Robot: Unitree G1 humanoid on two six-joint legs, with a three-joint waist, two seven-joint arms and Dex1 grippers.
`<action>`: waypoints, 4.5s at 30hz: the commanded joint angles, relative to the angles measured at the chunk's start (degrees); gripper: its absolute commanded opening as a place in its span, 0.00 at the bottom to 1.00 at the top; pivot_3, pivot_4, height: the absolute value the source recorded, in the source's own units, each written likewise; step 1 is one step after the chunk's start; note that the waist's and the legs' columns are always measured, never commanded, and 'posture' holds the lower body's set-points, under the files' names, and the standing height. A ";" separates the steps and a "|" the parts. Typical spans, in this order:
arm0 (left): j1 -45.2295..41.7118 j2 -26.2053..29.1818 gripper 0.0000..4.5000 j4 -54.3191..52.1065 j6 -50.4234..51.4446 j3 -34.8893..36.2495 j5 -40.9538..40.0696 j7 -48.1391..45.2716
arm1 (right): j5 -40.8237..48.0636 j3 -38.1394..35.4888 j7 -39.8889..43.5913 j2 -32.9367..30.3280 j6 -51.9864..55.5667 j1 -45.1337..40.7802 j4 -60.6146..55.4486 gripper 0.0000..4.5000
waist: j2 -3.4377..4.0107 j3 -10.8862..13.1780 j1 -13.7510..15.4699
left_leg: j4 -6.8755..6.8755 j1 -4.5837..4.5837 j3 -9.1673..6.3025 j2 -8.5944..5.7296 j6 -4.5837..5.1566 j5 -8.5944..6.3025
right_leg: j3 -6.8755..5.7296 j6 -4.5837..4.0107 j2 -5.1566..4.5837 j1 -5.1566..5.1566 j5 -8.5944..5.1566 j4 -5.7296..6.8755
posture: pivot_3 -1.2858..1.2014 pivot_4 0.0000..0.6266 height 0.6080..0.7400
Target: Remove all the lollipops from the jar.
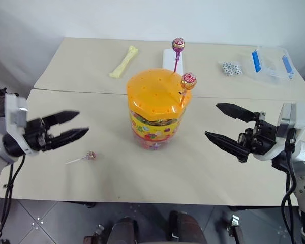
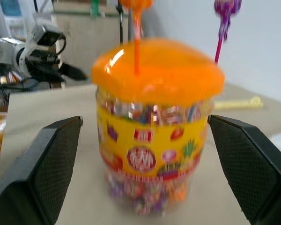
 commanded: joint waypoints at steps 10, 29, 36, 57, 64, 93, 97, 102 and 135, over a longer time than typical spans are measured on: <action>-11.34 -8.57 0.99 -2.22 0.61 -3.59 -10.85 3.54 | -2.24 9.51 -1.49 5.42 2.62 -14.76 2.30 1.00 | 0.02 0.00 -1.15 | 0.10 -0.02 -0.05 0.00 -0.01 0.00 | -0.03 0.02 0.05 0.00 0.01 0.04 | 0.52 0.24 1.00; -10.30 -11.94 1.00 -1.77 -2.56 -4.18 -12.85 1.19 | -6.09 13.80 -4.12 12.16 4.85 -22.30 4.81 0.00 | 0.02 0.00 -1.47 | 0.11 -0.12 -0.26 -0.01 -0.03 0.01 | -0.22 0.03 0.05 0.02 0.01 0.03 | 0.52 0.24 1.00; -12.04 -12.96 1.00 -1.50 -1.84 -4.83 -15.80 1.97 | -1.98 9.63 -2.68 12.78 4.57 -24.76 6.99 0.00 | 0.02 0.00 -1.49 | 0.11 -0.13 -0.27 -0.01 -0.03 0.01 | -0.22 0.03 0.04 0.02 0.01 0.03 | 0.52 0.24 1.00; -10.03 -1.76 1.00 -0.83 -10.89 -15.89 4.18 -13.55 | -16.10 -0.90 -12.36 -20.66 24.98 10.38 15.63 0.00 | 0.07 0.01 -0.55 | -0.10 -0.01 0.11 -0.09 0.05 0.12 | 0.06 0.01 0.07 0.18 0.01 -0.48 | 0.52 0.24 1.00; -10.77 -2.37 1.00 -0.25 -11.36 -15.91 4.49 -13.64 | -21.24 3.61 -4.23 -24.05 22.02 10.87 19.64 0.24 | 0.16 0.01 -0.07 | -0.13 -0.06 0.08 -0.09 0.05 0.12 | 0.01 0.05 0.06 0.16 0.02 -0.58 | 0.52 0.24 1.00; -10.52 -14.62 1.00 1.71 -6.72 -4.94 -8.21 6.21 | -8.51 12.52 -13.95 7.94 27.08 -47.77 27.00 0.67 | 0.28 0.08 -1.47 | 0.14 -0.27 -0.49 0.08 -0.12 0.07 | -0.56 -0.07 0.10 0.06 0.11 -0.03 | 0.52 0.24 1.00; -10.23 -15.15 1.00 1.51 -7.35 -5.15 -7.91 6.15 | -8.60 13.27 -12.60 10.05 28.01 -49.71 28.32 0.58 | 0.28 0.08 -1.62 | 0.14 -0.27 -0.48 0.09 -0.12 0.07 | -0.57 -0.07 0.10 0.06 0.11 -0.04 | 0.52 0.24 1.00; -10.38 -15.53 1.00 1.84 -8.10 -5.24 -7.81 6.05 | -8.95 12.47 -11.61 11.76 28.42 -50.58 29.40 0.22 | 0.29 0.08 -1.81 | 0.14 -0.27 -0.47 0.11 -0.13 0.07 | -0.57 -0.07 0.11 0.05 0.11 -0.03 | 0.52 0.24 1.00; -8.96 -3.59 1.00 5.97 -17.16 -20.69 12.18 -16.93 | -28.97 1.93 -6.19 -31.18 30.15 7.37 25.67 0.22 | 0.45 0.10 -1.46 | -0.20 -0.15 0.52 0.16 -0.02 0.15 | -0.03 -0.09 0.16 -0.17 0.17 -0.53 | 0.52 0.24 1.00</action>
